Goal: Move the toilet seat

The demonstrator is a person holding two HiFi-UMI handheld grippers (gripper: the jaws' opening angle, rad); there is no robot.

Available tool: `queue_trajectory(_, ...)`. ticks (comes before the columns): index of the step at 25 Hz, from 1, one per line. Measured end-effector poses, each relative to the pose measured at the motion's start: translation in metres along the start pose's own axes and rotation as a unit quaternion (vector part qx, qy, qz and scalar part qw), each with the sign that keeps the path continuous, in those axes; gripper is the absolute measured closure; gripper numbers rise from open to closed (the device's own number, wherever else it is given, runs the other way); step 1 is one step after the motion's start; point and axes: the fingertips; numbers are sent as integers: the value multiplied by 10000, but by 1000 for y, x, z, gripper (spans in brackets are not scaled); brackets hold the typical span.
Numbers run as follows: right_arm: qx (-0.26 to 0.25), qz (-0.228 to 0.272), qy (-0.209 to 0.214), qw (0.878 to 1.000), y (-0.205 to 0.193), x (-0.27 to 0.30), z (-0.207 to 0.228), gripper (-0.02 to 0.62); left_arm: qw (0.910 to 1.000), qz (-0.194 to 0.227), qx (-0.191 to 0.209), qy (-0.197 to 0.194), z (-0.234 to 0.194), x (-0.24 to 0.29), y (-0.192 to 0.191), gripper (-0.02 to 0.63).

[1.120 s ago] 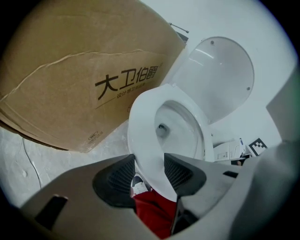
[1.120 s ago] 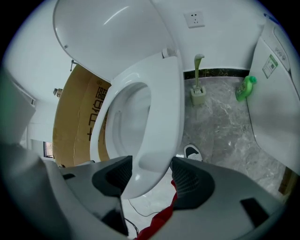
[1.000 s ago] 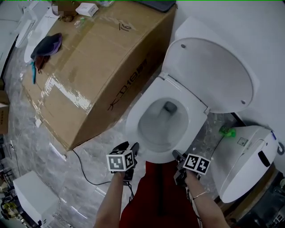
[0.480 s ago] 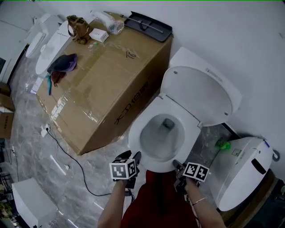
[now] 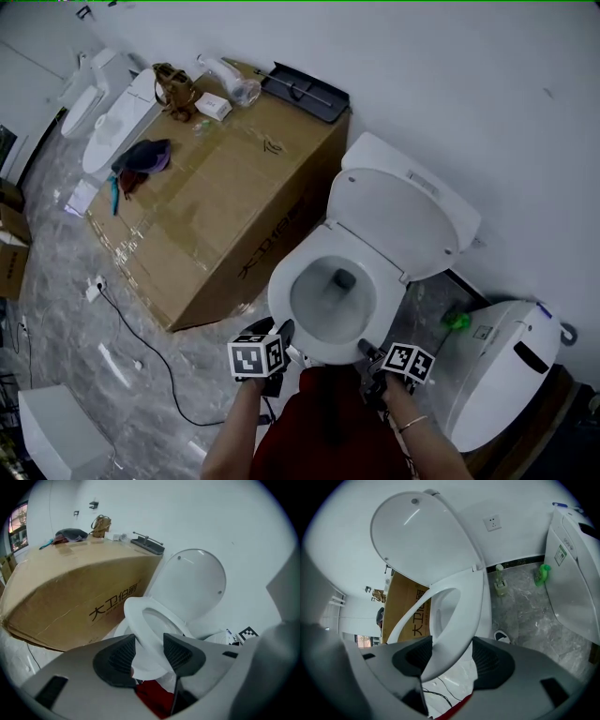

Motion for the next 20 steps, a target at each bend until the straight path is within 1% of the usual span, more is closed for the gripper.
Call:
queue_trajectory(14, 358, 276, 648, 9969, 28, -41, -32, 324, 9981, 591, 34, -186, 30, -23, 69, 408)
queue_trajectory(18, 442, 443, 830, 9946, 36, -53, -41, 324, 9975, 684, -71, -139, 37, -27, 89, 407)
queue_trajectory(20, 402, 552, 908, 9935, 41, -62, -45, 324, 9970, 749, -135, -166, 41, -28, 98, 407)
Point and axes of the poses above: the fingertips, and each gripper's own axes: x forward along the fingers, z to its right, y out of its top, and after that the axes turned 15 degrees about x, right-handed
